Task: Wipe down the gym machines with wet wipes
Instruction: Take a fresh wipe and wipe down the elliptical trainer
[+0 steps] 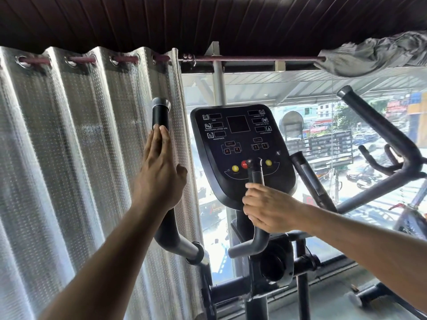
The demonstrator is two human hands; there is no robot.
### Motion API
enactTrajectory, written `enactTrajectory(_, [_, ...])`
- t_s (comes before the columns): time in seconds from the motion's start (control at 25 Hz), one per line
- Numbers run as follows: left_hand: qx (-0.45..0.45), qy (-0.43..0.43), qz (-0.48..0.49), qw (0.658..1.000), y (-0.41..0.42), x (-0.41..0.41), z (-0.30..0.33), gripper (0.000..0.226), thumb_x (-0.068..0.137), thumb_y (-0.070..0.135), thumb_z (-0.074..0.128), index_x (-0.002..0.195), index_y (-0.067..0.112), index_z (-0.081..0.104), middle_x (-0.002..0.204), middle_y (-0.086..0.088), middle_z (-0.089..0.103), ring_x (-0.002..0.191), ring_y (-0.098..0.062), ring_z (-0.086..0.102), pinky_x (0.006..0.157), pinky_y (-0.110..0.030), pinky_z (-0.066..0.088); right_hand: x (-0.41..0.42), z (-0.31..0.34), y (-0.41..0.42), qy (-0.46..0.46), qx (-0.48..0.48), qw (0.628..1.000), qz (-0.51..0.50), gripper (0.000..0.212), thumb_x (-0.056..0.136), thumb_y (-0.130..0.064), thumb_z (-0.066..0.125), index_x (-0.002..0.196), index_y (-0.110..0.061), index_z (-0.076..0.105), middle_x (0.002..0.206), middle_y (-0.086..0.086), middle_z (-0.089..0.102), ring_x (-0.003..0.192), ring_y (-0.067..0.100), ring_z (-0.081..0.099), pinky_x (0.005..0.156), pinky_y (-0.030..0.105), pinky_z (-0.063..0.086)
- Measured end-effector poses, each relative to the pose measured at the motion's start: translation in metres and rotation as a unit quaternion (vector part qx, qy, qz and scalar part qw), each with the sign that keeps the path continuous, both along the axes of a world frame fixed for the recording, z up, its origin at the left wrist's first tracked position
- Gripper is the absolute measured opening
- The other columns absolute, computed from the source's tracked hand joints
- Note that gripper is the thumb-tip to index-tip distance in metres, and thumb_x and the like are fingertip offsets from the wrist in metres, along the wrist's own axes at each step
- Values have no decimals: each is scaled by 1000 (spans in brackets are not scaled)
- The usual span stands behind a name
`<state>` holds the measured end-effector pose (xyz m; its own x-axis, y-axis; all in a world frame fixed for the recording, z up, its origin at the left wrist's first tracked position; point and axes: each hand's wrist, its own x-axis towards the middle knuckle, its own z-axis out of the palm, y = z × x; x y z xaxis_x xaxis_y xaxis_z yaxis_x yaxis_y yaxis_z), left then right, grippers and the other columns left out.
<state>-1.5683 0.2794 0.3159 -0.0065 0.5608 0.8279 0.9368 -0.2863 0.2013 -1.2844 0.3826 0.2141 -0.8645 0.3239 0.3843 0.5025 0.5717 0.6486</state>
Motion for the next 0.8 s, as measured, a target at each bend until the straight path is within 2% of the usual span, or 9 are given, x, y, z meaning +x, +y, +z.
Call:
enactTrajectory(0.12, [9, -9, -17, 1000, -2, -1, -1, 84, 100, 13, 55, 165, 10, 1, 173, -6, -2, 160, -18, -3, 124, -28, 8, -1, -19, -11, 2, -36, 999, 26, 17, 102, -19, 44, 101, -18, 61, 95, -3, 55, 96, 18, 53, 121, 43, 30])
enactTrajectory(0.2, [18, -25, -36, 999, -3, -1, -3, 80, 100, 6, 49, 165, 11, 3, 173, -6, 0, 160, -18, 0, 126, -30, 10, -4, -25, -20, 39, -100, 994, 26, 20, 99, -9, 44, 109, -19, 59, 98, -7, 56, 97, 13, 49, 113, 35, 38])
enactTrajectory(0.28, [21, -44, -57, 997, -5, -1, -5, 80, 99, 2, 47, 165, 13, 3, 174, -5, 2, 160, -19, 3, 125, -30, 14, -8, -24, -34, 109, -185, 976, 29, 24, 100, -8, 48, 119, -19, 58, 99, -11, 52, 94, 6, 43, 101, 21, 37])
enactTrajectory(0.36, [20, -61, -71, 995, -6, -2, -4, 82, 99, 1, 48, 166, 15, 3, 174, -2, 3, 159, -19, 7, 121, -27, 17, -10, -19, -49, 219, -265, 938, 32, 24, 103, -7, 49, 122, -19, 57, 100, -15, 49, 90, 0, 44, 90, 14, 36])
enactTrajectory(0.48, [10, -87, -76, 993, -8, -2, -5, 83, 100, 3, 50, 166, 18, 3, 174, 1, 5, 158, -19, 12, 113, -22, 17, -4, -9, -61, 371, -295, 880, 29, 19, 105, -11, 45, 110, -28, 54, 101, -20, 53, 96, -2, 54, 83, 18, 42])
enactTrajectory(0.6, [-5, -103, -72, 992, -11, -2, -6, 82, 101, 7, 51, 166, 22, 2, 173, 2, 7, 157, -17, 13, 113, -26, 22, 2, -4, -67, 458, -306, 834, 11, 31, 98, -5, 45, 96, -36, 46, 99, -14, 54, 93, 2, 53, 80, 29, 45])
enactTrajectory(0.72, [-10, -102, -89, 991, -17, -5, -13, 83, 102, 12, 53, 166, 23, 1, 173, 5, 3, 158, -14, 7, 121, -31, 23, 4, 11, -74, 443, -301, 844, 30, 39, 96, 2, 42, 98, -37, 45, 101, -13, 52, 96, 3, 52, 82, 29, 43])
enactTrajectory(0.8, [-5, -100, -126, 987, -22, -11, -27, 78, 103, 18, 49, 165, 20, 2, 172, 6, -2, 158, -9, 1, 128, -32, 15, 1, 33, -79, 433, -269, 859, 46, 37, 100, -1, 43, 99, -37, 51, 105, -11, 50, 101, 0, 52, 86, 21, 41])
